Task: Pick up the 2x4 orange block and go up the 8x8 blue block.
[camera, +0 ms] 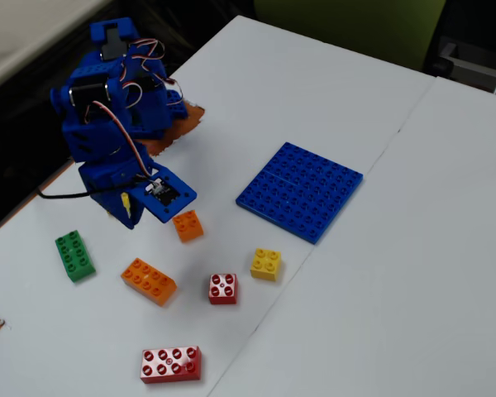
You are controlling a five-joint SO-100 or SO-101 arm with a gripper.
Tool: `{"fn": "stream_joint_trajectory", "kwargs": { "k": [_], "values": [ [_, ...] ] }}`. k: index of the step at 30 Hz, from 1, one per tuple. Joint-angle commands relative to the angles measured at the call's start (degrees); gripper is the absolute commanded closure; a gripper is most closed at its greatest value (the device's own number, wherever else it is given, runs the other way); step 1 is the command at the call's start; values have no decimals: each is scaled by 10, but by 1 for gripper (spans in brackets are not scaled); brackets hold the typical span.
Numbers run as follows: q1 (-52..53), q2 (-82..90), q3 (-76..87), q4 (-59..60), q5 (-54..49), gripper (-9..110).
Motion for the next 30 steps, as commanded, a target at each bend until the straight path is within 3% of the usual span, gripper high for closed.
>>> {"fn": "stream_joint_trajectory", "kwargs": {
  "k": [1,19,30],
  "values": [
    [25,-8,-40,4,-47,101],
    [40,-148,-123,-118,-55,95],
    [18,-165,-123,-127,-20,84]
  ]
}}
